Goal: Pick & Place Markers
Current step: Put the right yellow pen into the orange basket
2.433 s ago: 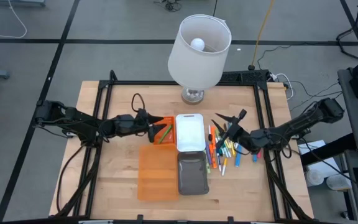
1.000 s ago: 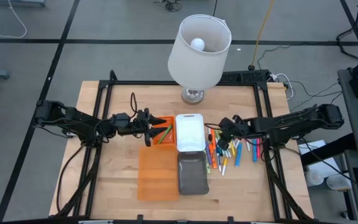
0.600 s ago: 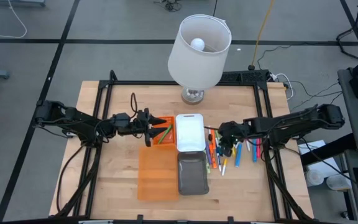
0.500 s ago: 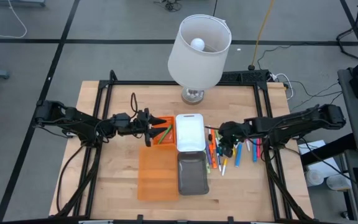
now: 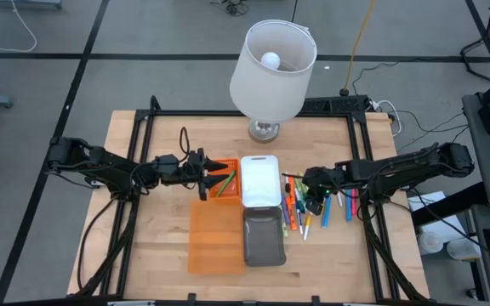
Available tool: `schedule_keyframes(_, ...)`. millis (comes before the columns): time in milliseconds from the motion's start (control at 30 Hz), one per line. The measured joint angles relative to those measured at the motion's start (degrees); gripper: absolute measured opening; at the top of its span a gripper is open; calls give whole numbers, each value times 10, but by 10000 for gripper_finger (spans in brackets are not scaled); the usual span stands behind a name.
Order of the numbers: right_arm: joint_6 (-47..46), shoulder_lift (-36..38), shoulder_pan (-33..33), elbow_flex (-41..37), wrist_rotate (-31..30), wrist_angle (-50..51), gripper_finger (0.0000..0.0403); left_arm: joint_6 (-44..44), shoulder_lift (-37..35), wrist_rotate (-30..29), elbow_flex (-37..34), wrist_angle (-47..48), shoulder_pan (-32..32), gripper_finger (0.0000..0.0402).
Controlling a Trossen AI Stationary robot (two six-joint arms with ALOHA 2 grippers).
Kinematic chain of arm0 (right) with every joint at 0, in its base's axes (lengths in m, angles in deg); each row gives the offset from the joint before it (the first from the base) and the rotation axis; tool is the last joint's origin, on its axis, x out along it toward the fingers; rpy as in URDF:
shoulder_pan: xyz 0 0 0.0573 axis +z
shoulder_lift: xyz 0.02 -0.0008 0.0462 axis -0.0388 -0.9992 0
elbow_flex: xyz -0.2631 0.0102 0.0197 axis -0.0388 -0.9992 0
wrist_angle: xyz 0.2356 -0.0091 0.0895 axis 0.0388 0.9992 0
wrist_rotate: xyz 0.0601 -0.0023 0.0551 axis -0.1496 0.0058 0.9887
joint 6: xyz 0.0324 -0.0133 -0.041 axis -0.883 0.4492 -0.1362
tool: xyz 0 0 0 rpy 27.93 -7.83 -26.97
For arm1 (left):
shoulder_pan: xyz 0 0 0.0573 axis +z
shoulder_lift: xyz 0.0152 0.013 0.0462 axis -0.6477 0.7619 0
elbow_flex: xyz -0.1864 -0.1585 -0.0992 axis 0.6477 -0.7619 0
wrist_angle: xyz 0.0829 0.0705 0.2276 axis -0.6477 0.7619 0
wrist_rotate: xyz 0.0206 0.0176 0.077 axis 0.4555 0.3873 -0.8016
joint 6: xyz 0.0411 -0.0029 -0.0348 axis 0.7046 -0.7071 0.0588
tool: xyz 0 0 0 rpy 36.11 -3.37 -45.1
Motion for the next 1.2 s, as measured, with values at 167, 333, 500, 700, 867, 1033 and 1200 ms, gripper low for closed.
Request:
schedule_keyframes(167,-50,1,-1,0,-26,57,105,0,0,0,0,2,0,186)
schedule_keyframes(333,-68,8,-8,0,-49,101,105,0,0,0,0,5,0,187)
schedule_keyframes(500,-77,11,-20,0,-63,118,105,0,0,0,0,5,0,186)
schedule_keyframes(700,-75,10,-32,0,-78,122,105,0,0,0,0,6,0,187)
schedule_keyframes(867,-67,10,-35,0,-80,119,105,0,0,-1,0,9,0,186)
schedule_keyframes(1033,-62,10,-35,0,-79,108,105,0,0,-1,0,9,0,186)
schedule_keyframes(1200,-62,10,-35,0,-78,94,105,0,0,-1,0,9,0,187)
